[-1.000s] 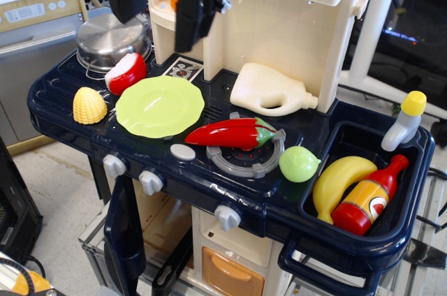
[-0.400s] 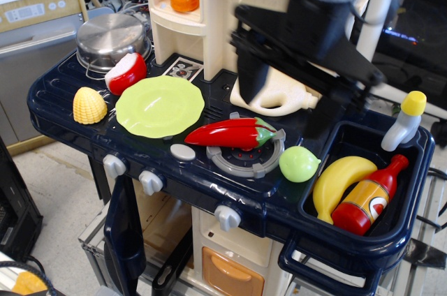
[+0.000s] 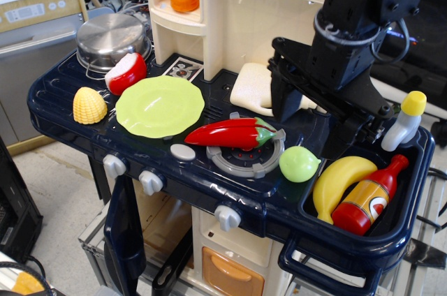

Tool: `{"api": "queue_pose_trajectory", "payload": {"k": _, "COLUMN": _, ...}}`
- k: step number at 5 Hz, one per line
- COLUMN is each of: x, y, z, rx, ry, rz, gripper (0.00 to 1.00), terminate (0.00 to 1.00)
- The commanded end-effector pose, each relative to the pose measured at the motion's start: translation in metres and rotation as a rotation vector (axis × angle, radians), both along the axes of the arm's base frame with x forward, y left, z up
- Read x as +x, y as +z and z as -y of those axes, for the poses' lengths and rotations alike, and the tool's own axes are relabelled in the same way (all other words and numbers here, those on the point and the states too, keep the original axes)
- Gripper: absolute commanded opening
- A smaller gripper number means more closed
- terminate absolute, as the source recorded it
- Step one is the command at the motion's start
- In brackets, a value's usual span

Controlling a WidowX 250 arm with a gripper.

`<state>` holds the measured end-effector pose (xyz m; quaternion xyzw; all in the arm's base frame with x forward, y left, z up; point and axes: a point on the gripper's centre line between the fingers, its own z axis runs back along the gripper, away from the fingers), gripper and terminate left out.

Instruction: Put pear on plate

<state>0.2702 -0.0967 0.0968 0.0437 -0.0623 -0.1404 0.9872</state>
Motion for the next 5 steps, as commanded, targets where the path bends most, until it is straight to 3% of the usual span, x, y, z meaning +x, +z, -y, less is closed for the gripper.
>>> {"api": "queue_pose_trajectory", "payload": {"k": 1, "x": 0.016, "y": -0.029, "z": -0.003, "rx": -0.064, "ry": -0.028, "rz": 0.190, "gripper": 1.00, "terminate": 0.00}}
{"api": "queue_pose_trajectory", "payload": {"k": 4, "x": 0.029, "y": -0.059, "z": -0.002, "rx": -0.099, "ry": -0.043, "rz": 0.250, "gripper": 1.00, "terminate": 0.00}}
{"api": "queue_pose_trajectory", "payload": {"k": 5, "x": 0.031, "y": -0.073, "z": -0.003, "rx": -0.150, "ry": 0.024, "rz": 0.294, "gripper": 1.00, "terminate": 0.00}}
